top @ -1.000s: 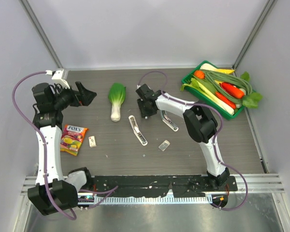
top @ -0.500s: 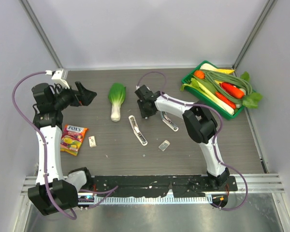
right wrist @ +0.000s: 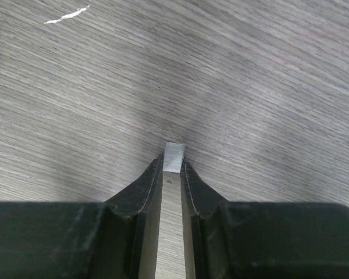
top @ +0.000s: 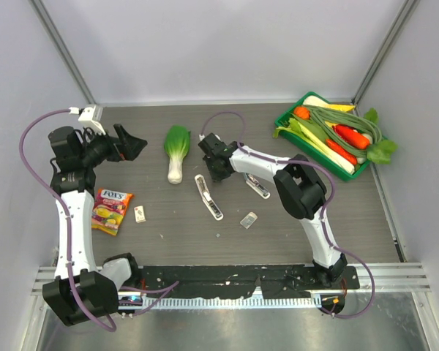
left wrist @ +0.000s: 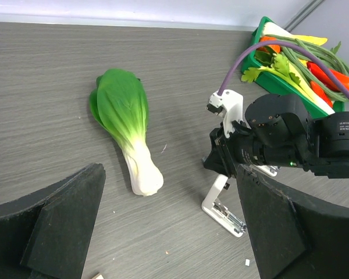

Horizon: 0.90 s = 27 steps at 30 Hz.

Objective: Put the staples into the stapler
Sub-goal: Pick up the staple from the center of the board.

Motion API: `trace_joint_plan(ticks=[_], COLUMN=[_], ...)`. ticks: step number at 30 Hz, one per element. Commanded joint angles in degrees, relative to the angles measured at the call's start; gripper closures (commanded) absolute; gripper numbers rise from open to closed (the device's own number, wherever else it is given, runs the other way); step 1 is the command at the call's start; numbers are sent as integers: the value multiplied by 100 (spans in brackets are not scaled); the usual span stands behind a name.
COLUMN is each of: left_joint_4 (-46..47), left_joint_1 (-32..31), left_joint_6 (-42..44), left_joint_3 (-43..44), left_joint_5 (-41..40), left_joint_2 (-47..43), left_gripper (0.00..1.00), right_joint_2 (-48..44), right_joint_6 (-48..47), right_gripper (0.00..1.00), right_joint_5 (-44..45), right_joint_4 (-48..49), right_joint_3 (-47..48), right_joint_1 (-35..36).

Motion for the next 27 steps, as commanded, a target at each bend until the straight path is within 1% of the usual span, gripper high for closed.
trace_joint_plan(ticks=[1, 5, 6, 9, 12, 13, 14, 16, 17, 19, 20, 21, 22, 23, 24, 25, 26, 27], left_joint_4=[336, 415, 450, 634, 880, 968, 1143, 1258, 1372, 1399, 1391, 1391, 1312, 1198, 1032, 360, -108, -686], left_joint_1=[38, 47, 38, 29, 3, -23, -50, -216, -295, -671, -804, -910, -1120, -1227, -1349, -1525, -1779, -1929], left_joint_6=[-87, -87, -104, -140, -157, -149, -114, 132, 342, 1201, 1544, 2122, 2432, 2775, 3579, 4004, 4548, 5807], left_joint_3=[-39, -66, -74, -101, -145, -180, -189, -180, -171, -145, -136, -101, 4, 83, 319, 512, 732, 1195], left_joint_5=[182, 331, 471, 691, 1025, 1243, 1350, 1552, 1893, 2141, 2386, 2510, 2659, 2974, 3055, 3117, 3152, 3162], left_joint_2=[-33, -33, -24, -15, 20, 37, 55, 81, 125, 143, 204, 257, 327, 458, 555, 678, 966, 1100], left_gripper=[0, 0, 0, 0, 0, 0, 0, 0, 0, 0, 0, 0, 0, 0, 0, 0, 0, 0], right_joint_2=[-282, -457, -527, -861, -1256, -1371, -1537, -1705, -1854, -1995, -2048, -2162, -2232, -2285, -2434, -2513, -2610, -2828], right_joint_6=[-78, -165, -183, -271, -447, -499, -604, -666, -736, -815, -851, -895, -947, -1017, -1201, -1316, -1456, -1571], right_gripper=[79, 80, 80, 80, 80, 80, 80, 80, 80, 80, 80, 80, 80, 80, 80, 80, 80, 81], right_joint_5=[157, -132, -194, -607, -1160, -1544, -1704, -2073, -2484, -2995, -3572, -3865, -4181, -4715, -4886, -5062, -5272, -5431], right_joint_4=[-146, -120, -102, -15, 73, 91, 117, 74, 47, -32, -101, -250, -304, -478, -576, -646, -752, -753], right_joint_3=[118, 188, 197, 136, 92, 74, 66, 57, 31, 22, 39, 39, 22, -13, -31, -144, -215, -303], right_joint_1=[-19, -116, -151, -317, -458, -494, -520, -608, -643, -792, -871, -950, -1099, -1144, -1179, -1188, -1180, -1188])
